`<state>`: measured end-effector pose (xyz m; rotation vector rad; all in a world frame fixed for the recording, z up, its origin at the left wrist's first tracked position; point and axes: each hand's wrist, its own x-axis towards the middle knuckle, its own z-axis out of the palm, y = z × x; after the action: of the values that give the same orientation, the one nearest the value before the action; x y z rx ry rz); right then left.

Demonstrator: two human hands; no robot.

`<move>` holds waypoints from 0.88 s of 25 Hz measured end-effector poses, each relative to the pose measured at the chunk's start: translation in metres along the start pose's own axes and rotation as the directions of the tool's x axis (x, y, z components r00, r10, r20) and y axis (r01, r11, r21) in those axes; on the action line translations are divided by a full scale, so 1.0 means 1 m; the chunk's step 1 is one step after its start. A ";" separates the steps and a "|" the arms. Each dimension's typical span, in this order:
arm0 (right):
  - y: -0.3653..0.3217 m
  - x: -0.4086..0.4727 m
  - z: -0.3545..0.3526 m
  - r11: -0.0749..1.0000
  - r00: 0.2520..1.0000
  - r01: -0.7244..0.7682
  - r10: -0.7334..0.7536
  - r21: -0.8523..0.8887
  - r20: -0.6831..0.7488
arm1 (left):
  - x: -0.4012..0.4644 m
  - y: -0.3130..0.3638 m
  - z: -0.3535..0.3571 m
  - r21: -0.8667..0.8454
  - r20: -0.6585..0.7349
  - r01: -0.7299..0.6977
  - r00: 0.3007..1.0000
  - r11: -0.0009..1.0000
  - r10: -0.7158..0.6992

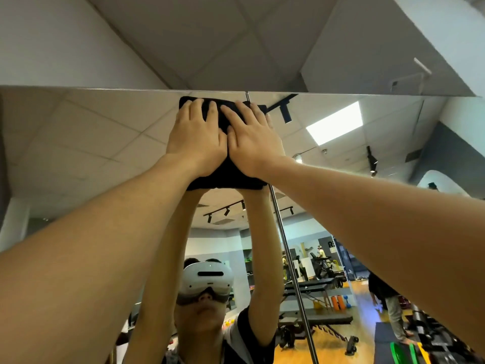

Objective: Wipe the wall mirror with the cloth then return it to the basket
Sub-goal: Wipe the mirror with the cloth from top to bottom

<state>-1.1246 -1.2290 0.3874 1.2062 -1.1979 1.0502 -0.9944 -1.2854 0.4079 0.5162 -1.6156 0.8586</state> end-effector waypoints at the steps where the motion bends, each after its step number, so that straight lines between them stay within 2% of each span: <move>1: 0.002 -0.009 0.001 0.999 0.999 -0.003 0.005 0.042 -0.033 | -0.006 0.004 0.000 0.014 0.015 0.002 1.000 1.000 -0.003; 4: 0.005 -0.011 0.002 0.990 0.998 0.008 0.000 0.139 -0.059 | -0.007 0.009 -0.002 0.040 0.047 0.034 0.998 0.999 -0.036; 9: 0.008 0.028 0.002 0.993 0.998 0.003 0.004 0.118 -0.057 | 0.024 0.003 -0.004 0.065 0.068 0.028 0.997 0.997 -0.033; 15: 0.002 0.081 -0.003 0.999 0.999 0.024 -0.025 0.048 0.019 | 0.055 -0.007 -0.017 0.036 0.120 0.089 0.989 0.995 -0.092; 19: 0.003 0.066 0.001 0.992 0.999 0.014 -0.008 0.124 -0.042 | 0.039 -0.008 -0.015 0.003 0.081 0.087 0.993 0.996 -0.087; 22: 0.000 0.041 -0.001 0.988 0.999 -0.014 0.019 0.151 -0.032 | 0.022 -0.007 -0.014 0.003 0.077 0.064 0.995 0.998 -0.064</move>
<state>-1.1207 -1.2294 0.4286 1.2914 -1.1200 1.1868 -0.9858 -1.2765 0.4316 0.6047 -1.6605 0.7998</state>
